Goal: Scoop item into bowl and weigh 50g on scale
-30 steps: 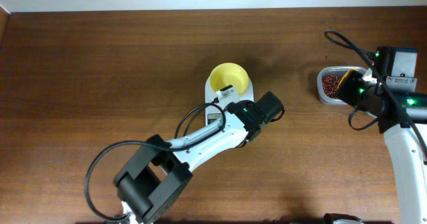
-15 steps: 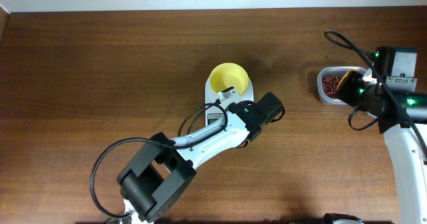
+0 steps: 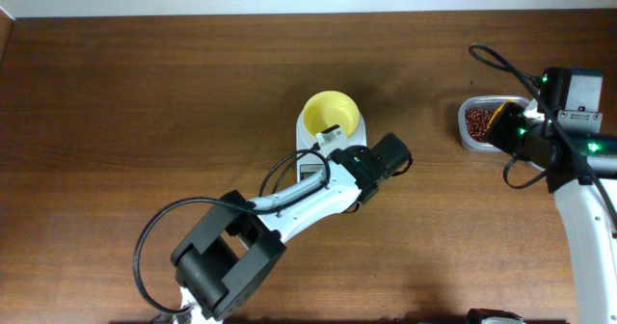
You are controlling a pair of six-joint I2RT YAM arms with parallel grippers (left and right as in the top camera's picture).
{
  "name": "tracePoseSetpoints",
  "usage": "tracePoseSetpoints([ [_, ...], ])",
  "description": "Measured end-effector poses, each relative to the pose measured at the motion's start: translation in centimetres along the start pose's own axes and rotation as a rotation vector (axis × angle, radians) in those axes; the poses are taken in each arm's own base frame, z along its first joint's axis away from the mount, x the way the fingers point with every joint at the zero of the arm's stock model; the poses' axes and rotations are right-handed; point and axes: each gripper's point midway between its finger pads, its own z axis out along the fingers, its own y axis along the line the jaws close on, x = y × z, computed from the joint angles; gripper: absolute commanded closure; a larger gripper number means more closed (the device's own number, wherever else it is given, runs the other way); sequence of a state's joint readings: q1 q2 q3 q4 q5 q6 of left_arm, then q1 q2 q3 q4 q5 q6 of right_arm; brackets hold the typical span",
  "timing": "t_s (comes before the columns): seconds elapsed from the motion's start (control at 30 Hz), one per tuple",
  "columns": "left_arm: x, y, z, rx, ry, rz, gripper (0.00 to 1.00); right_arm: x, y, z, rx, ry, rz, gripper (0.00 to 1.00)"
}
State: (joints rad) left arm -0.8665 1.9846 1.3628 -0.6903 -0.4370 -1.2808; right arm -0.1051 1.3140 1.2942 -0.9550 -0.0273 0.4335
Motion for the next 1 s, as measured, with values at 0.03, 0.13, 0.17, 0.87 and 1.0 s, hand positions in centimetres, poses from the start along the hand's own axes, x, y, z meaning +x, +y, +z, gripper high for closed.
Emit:
tracePoseSetpoints([
  [0.03, 0.1, 0.1, 0.2, -0.005, 0.001, 0.002, 1.0, 0.0, 0.0, 0.0, 0.0, 0.0, 0.0, 0.96],
  [0.13, 0.7, 0.4, 1.2, -0.029, 0.009, 0.014, 1.0, 0.0, 0.0, 0.0, 0.0, 0.001, 0.0, 0.96],
  [0.17, 0.8, 0.4, 1.3, -0.03, 0.011, 0.015, 1.0, 0.0, 0.0, 0.0, 0.0, 0.0, -0.001, 0.96],
  [0.87, 0.5, 0.0, 1.3, -0.016, -0.005, 0.007, 1.0, 0.0, 0.0, 0.0, 0.0, 0.001, 0.0, 0.96],
  [1.0, 0.5, 0.0, 1.3, -0.014, -0.006, 0.006, 1.0, 0.1, 0.0, 0.0, 0.001, 0.003, -0.001, 0.96],
])
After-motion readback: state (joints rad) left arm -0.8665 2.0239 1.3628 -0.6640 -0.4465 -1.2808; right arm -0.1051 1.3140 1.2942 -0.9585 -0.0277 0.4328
